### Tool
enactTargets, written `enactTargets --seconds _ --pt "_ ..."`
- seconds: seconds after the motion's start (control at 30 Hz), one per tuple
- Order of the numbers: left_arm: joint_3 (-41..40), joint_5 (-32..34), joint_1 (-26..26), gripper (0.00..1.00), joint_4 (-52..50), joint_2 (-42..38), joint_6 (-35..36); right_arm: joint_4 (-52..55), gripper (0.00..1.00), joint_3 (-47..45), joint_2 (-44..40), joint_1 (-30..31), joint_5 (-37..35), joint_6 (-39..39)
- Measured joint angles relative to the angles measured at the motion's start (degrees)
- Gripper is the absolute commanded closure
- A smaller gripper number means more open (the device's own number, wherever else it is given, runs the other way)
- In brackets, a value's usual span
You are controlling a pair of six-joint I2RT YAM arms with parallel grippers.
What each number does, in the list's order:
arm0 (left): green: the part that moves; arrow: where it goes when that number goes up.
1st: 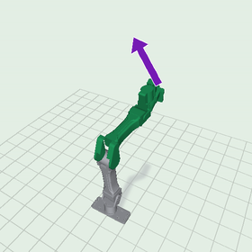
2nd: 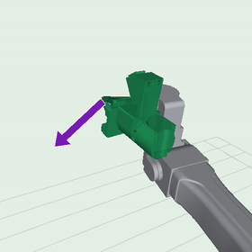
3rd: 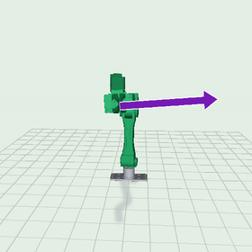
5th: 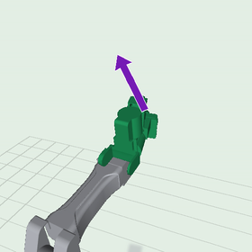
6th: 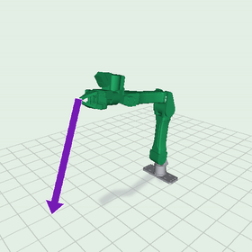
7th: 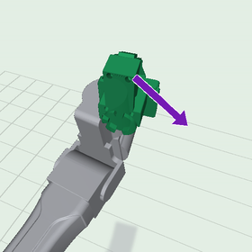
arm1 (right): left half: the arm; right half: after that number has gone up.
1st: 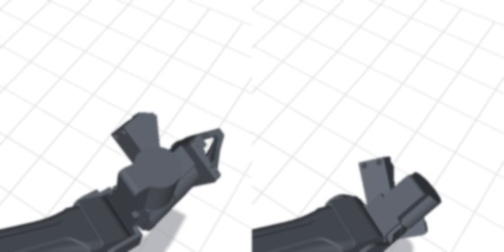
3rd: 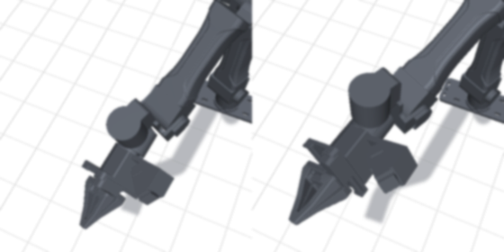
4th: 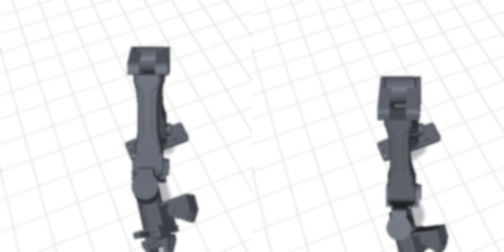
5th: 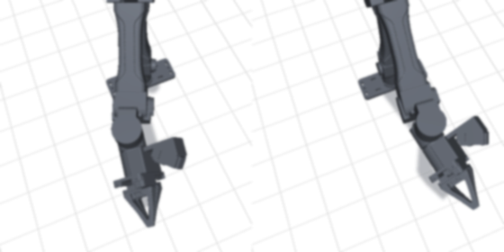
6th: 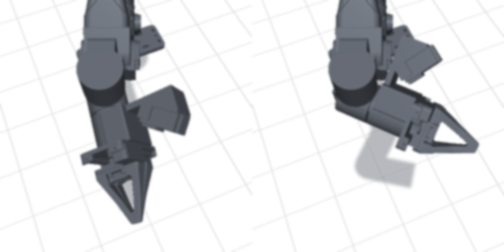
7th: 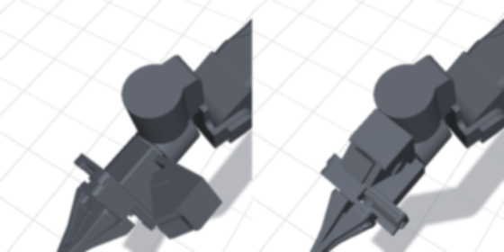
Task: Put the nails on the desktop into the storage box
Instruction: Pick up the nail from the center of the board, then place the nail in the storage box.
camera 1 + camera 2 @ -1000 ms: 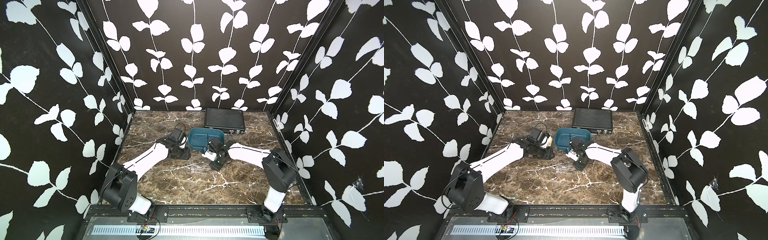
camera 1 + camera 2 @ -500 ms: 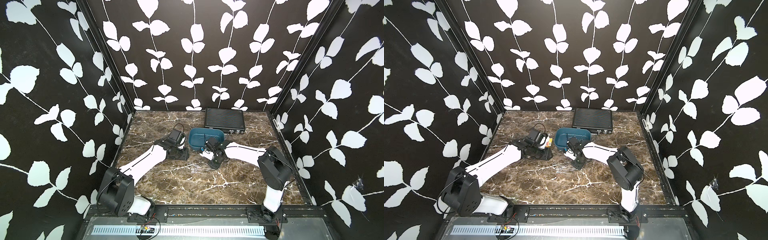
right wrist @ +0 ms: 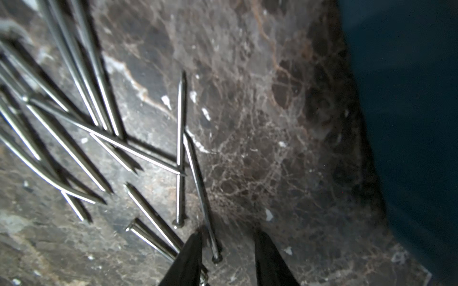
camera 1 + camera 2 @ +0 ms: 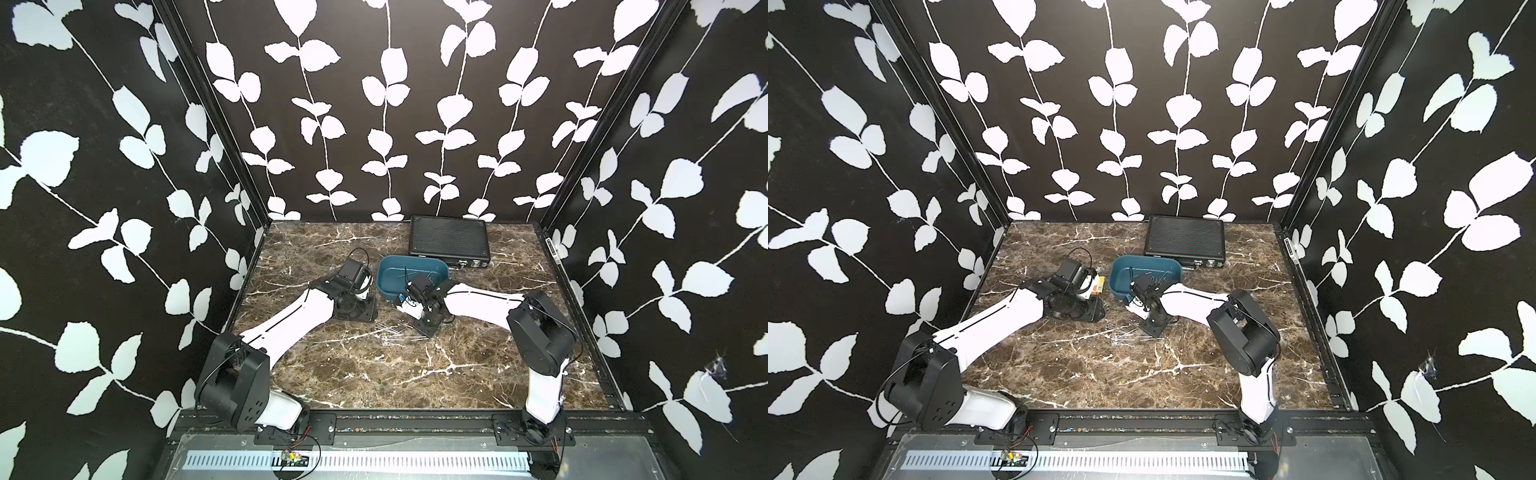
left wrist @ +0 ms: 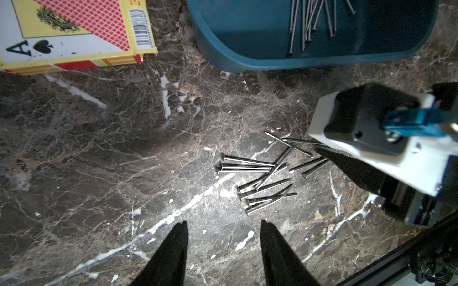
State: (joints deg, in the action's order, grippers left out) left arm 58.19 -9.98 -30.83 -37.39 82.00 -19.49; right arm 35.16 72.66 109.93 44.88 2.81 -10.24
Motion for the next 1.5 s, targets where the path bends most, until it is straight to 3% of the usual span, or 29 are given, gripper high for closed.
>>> enactTargets --seconds 0.07,0.27,0.77,1.03,1.27,1.5 --pt "0.20 0.00 0.02 0.50 -0.44 0.13 0.22 0.28 0.66 0.48 0.50 0.39 -0.55 -0.02" --pt "0.76 0.00 0.42 0.50 -1.31 0.24 1.22 0.13 1.00 0.52 0.83 2.03 -1.81 -0.11" --pt "0.76 -0.33 1.16 0.50 -1.55 0.68 1.57 1.75 1.00 0.46 -0.85 1.07 -3.69 0.79" --pt "0.66 -0.28 1.66 0.50 0.13 0.52 0.61 4.85 1.00 2.64 -11.87 -1.81 0.94 2.43" --pt "-0.28 -0.17 2.05 0.50 1.79 -1.27 -0.92 2.47 1.00 7.56 -14.86 -9.05 8.44 13.44" --pt "-0.28 -0.20 2.05 0.50 2.01 -1.84 -2.14 -4.42 1.00 11.10 -8.55 -15.10 10.73 29.83"
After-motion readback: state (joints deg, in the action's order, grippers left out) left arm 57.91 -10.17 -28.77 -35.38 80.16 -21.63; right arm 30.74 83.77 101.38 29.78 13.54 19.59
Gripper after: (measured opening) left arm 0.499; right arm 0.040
